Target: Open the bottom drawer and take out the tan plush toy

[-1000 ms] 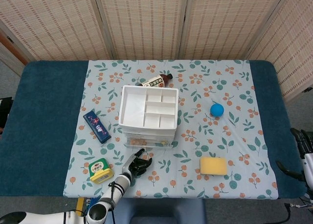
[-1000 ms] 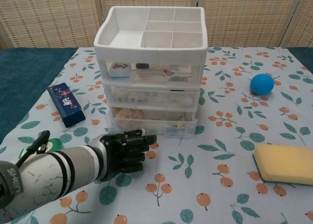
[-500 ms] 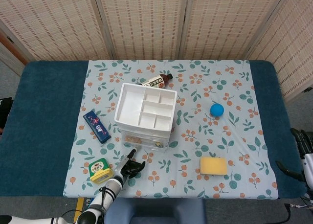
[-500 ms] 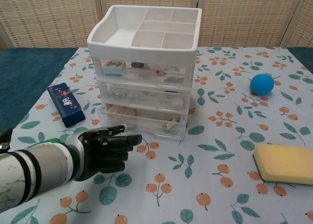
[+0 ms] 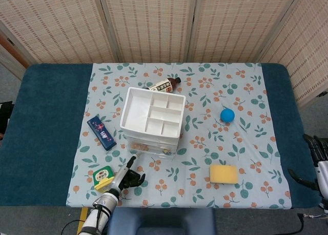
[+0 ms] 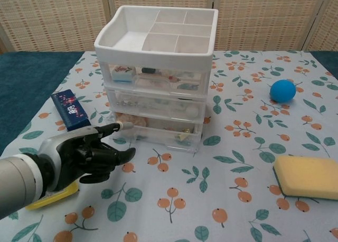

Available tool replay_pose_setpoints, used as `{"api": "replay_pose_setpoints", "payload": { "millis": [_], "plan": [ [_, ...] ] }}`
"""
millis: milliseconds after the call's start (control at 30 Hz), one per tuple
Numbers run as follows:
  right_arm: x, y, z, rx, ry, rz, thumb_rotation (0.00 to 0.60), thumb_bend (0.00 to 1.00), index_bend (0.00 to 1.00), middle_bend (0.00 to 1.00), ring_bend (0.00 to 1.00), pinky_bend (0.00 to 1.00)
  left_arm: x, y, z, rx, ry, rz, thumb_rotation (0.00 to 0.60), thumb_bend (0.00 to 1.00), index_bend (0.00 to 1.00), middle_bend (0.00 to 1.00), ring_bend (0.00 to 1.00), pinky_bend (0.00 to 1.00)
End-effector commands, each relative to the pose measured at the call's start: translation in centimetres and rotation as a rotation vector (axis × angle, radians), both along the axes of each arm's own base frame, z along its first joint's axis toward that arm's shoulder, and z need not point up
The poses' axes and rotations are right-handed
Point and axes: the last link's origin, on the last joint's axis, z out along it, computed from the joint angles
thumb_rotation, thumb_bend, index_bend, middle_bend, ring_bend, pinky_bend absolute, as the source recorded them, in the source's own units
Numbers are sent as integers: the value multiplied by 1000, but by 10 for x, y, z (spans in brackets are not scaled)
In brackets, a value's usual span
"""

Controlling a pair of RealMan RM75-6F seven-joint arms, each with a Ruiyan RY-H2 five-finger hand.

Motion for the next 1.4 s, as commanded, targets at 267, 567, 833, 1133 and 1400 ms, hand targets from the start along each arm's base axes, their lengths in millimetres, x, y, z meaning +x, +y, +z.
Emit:
{"api": "replay_pose_setpoints", "payload": {
  "millis": [267, 567, 833, 1133, 1400],
  "plan": [
    [-1, 4, 2, -11, -2, -1, 600, 227, 0, 74, 0, 0, 9, 10, 8, 95, 188, -258, 600, 456, 86, 1000, 1000, 1000],
    [-3, 7, 3, -14, -5, -12, 600, 227, 0, 74, 0, 0, 8, 22, -3, 86, 324, -359, 600, 456, 101, 1000, 1000, 1000],
    [-5, 8, 3, -16, -9, -19, 600, 226, 0, 74, 0, 0, 8, 37, -10, 89, 417, -408, 600, 456, 132, 996, 1000, 1000],
    [-7, 9, 3, -17, -13, -24, 600, 226, 0, 74, 0, 0, 5, 48, -17, 80, 542, -451, 600, 456, 132, 995, 1000, 1000],
    [-10, 10, 3, -18, -18, -27, 600, 227, 0, 74, 0, 0, 1, 53, -20, 80, 661, -511, 600, 456, 136, 995, 1000, 1000]
  ]
}}
